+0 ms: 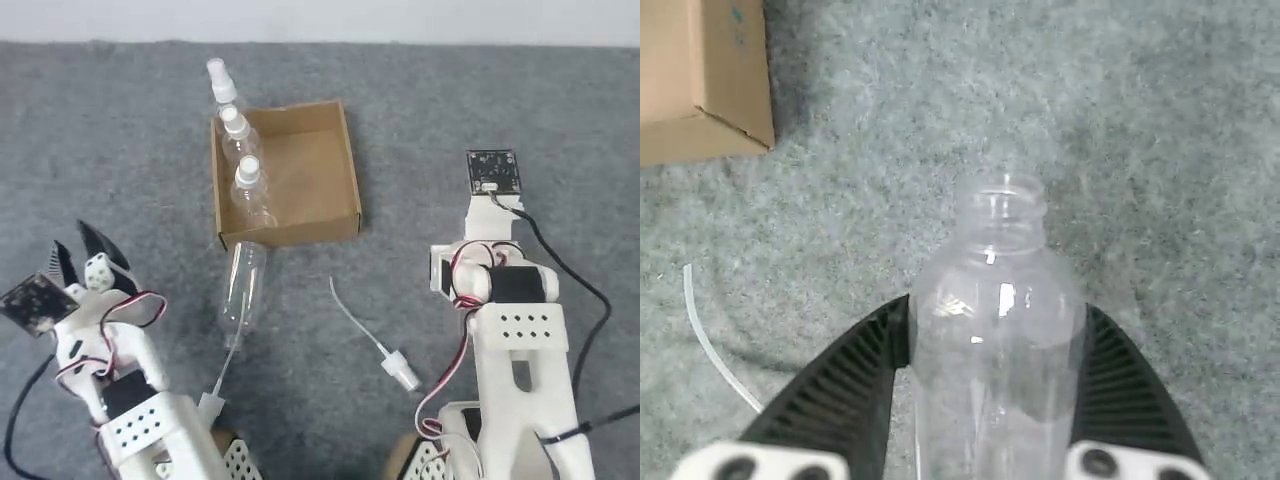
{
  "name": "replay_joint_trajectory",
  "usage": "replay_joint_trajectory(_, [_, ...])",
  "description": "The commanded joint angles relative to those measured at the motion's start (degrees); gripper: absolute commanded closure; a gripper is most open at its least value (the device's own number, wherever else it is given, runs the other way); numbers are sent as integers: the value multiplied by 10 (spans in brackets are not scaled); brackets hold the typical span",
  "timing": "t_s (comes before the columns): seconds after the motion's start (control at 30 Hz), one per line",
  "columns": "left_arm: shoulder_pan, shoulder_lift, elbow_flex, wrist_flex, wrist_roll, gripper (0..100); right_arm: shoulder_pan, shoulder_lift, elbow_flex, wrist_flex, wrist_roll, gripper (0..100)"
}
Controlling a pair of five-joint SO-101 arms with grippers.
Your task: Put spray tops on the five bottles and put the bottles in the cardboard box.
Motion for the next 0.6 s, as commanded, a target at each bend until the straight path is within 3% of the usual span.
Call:
replay_joint_trajectory(0.0, [4,-8,-69,105,-6,858,13,-26,-9,-12,-21,825])
replay_joint_trajectory(0.17, [31,-8,-110,200,-25,831,46,-22,-4,-33,-33,826])
replay_joint_trajectory(0.3, [76,-8,-111,209,-101,833,50,-27,9,-51,-40,826])
replay_joint_trajectory(0.47, [96,-8,-119,213,-148,833,51,-24,10,-52,-40,826])
replay_joint_trajectory(0.57, [97,-8,-164,274,-175,833,51,-22,10,-55,-40,826])
